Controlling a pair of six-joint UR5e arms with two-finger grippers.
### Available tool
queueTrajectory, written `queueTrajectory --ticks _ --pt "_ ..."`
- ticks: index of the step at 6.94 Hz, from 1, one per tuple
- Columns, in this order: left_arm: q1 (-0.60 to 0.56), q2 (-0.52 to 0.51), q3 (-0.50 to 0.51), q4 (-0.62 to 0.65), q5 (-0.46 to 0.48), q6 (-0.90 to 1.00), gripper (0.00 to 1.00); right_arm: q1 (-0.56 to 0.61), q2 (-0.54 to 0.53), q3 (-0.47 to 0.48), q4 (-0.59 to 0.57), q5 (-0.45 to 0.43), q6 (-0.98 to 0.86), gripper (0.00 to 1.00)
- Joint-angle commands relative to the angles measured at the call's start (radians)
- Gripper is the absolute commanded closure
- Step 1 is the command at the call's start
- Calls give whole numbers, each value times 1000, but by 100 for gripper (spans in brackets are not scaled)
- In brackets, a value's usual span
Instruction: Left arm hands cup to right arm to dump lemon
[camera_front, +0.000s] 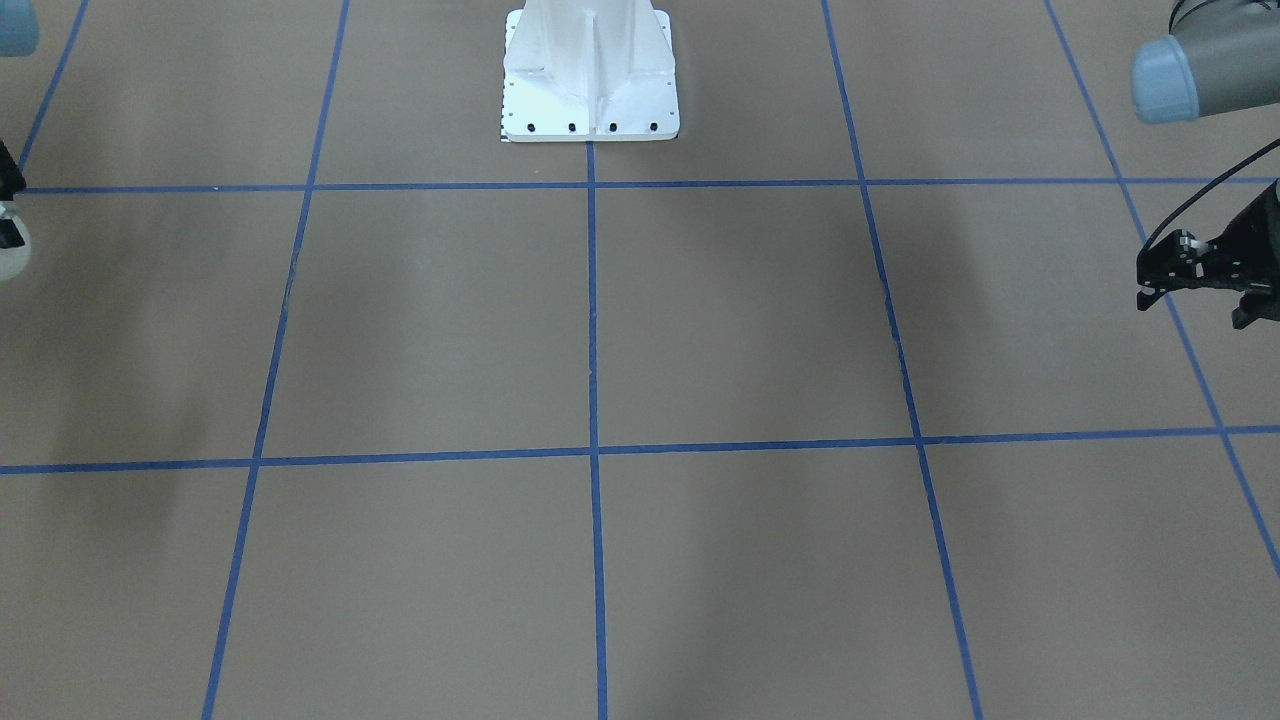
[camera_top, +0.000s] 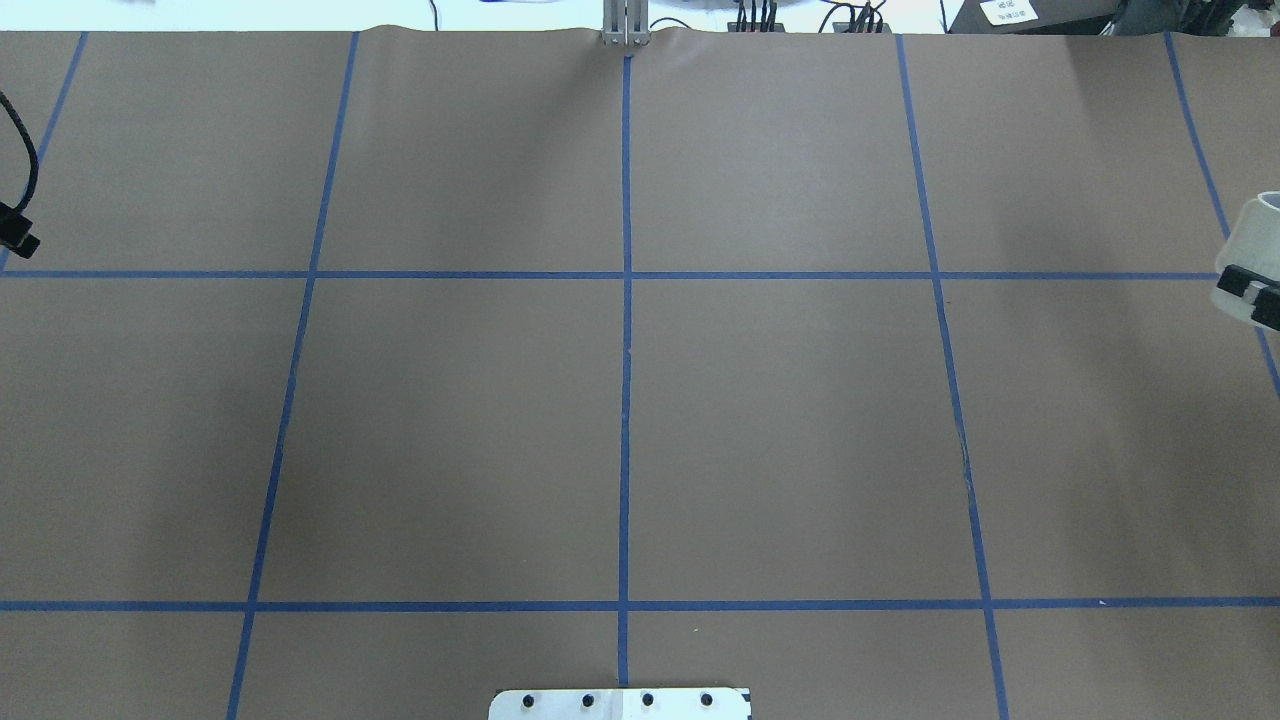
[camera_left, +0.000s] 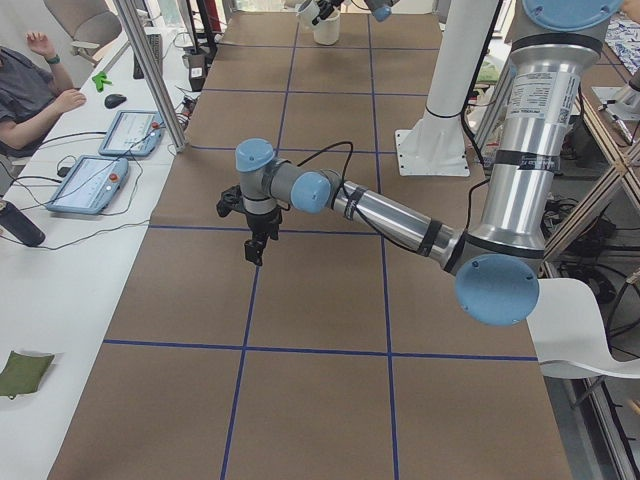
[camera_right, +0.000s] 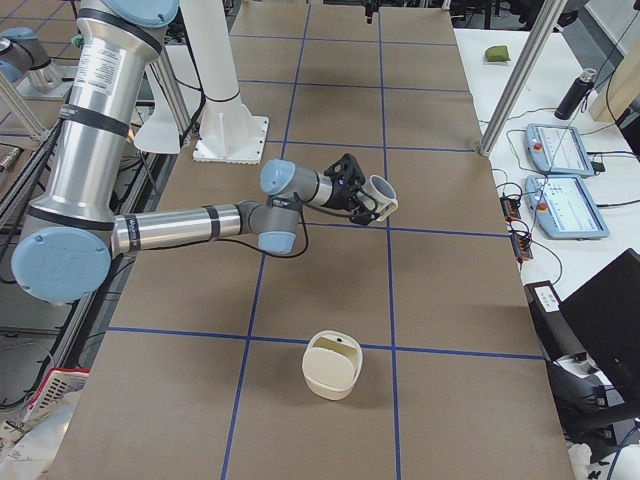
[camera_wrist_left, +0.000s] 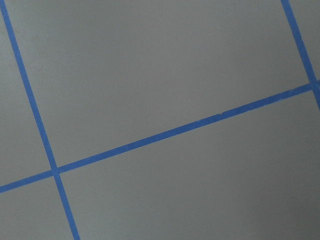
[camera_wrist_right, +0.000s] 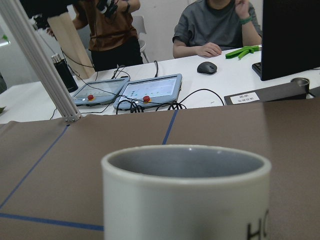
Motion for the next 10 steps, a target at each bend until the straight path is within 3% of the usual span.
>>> queueTrajectory --ticks 1,2,3,6,10 --pt "0 -2 0 0 0 -5 0 53 -11 -255 378 15 292 86" --pt "0 -5 0 0 0 -5 0 70 -3 -375 535 18 392 87" --pt "0 -5 -4 0 0 -5 0 91 3 -429 608 18 522 87" --pt "0 -7 -11 0 -2 -14 0 136 12 -509 744 17 904 86" --pt "0 -7 -13 2 -2 -14 0 218 61 -515 786 -1 1354 83"
